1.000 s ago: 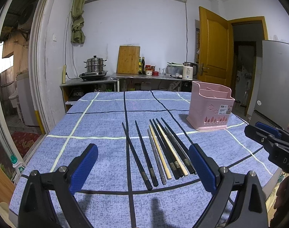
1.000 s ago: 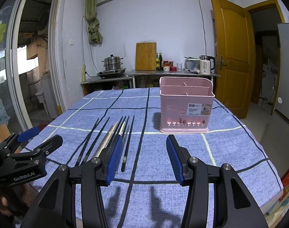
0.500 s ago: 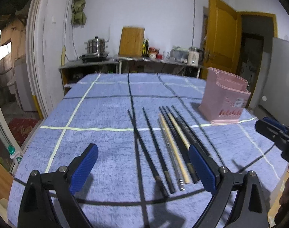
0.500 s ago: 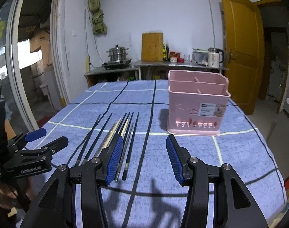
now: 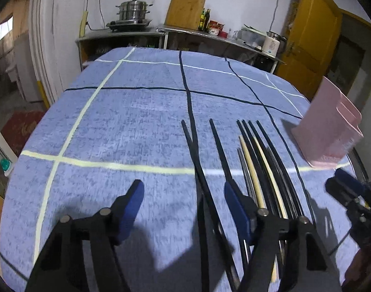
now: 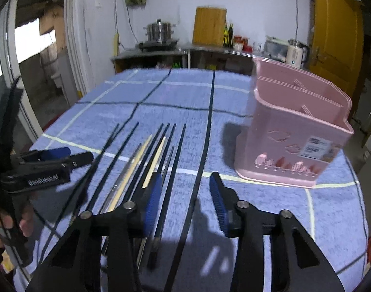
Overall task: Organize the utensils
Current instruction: 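Lower the right gripper onto the black chopsticks and close on them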
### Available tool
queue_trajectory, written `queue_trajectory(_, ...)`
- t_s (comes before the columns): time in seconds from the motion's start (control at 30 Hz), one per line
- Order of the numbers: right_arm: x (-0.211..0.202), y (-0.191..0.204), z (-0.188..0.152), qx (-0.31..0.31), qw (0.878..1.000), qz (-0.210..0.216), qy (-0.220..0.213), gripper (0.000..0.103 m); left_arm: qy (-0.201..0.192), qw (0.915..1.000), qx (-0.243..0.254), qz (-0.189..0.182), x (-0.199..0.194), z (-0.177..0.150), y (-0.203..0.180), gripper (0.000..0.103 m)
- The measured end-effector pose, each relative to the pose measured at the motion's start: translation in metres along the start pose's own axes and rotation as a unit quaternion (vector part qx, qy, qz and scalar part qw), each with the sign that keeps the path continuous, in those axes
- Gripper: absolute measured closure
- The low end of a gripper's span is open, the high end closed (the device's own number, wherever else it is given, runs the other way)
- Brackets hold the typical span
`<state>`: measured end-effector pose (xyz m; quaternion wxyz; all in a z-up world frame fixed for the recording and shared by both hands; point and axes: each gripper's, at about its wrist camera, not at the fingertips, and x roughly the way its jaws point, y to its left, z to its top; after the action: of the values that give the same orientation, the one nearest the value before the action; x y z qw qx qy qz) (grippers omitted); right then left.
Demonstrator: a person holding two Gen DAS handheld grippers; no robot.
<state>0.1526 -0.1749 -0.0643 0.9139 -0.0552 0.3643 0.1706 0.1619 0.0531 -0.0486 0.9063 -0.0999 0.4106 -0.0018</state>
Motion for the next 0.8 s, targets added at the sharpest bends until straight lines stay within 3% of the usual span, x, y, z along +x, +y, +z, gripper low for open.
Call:
queue_trajectory(0.27,0.038,-0.002,0.016,0.011,0.999,0.027,0.035,0.084,0.026,0.9995,-0.004,-0.015,0.019,0.006,-0.001,0.055)
queue_trajectory(0.5,0.061,-0.003,0.020,0.015,0.998,0.032,0.058,0.091,0.027,0.9994,0.003,-0.020,0.024,0.012,-0.002,0.060)
queue_trajectory(0.8,0.081,0.000,0.027,0.016,0.996,0.040,0.076,0.092,0.036,0.9989,0.026,-0.010,0.029,0.019,-0.010,0.060)
